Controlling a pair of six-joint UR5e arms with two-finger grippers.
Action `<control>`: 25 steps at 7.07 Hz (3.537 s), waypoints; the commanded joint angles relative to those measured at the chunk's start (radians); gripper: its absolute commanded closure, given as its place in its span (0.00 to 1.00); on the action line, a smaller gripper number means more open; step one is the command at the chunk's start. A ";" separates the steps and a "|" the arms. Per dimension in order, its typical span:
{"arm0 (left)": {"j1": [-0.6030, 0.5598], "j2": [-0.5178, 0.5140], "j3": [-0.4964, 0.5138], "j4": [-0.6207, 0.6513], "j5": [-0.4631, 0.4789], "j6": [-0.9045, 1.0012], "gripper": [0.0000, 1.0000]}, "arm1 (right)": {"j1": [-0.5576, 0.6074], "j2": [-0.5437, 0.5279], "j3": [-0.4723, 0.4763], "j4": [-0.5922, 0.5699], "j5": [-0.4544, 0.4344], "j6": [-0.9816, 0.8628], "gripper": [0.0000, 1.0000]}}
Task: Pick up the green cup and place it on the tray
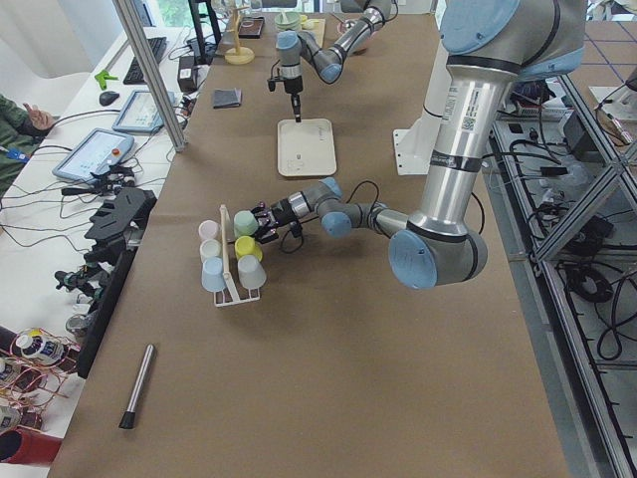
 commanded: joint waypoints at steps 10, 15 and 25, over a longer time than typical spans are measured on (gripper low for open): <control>-0.016 0.013 -0.060 -0.171 0.021 0.184 0.52 | -0.081 -0.091 0.131 0.019 0.000 0.164 1.00; -0.028 0.042 -0.101 -0.172 0.020 0.199 0.52 | -0.078 -0.111 0.152 0.020 -0.002 0.180 0.95; -0.062 -0.001 -0.268 -0.296 -0.012 0.216 0.73 | 0.457 -0.405 0.314 -0.356 0.038 -0.365 0.00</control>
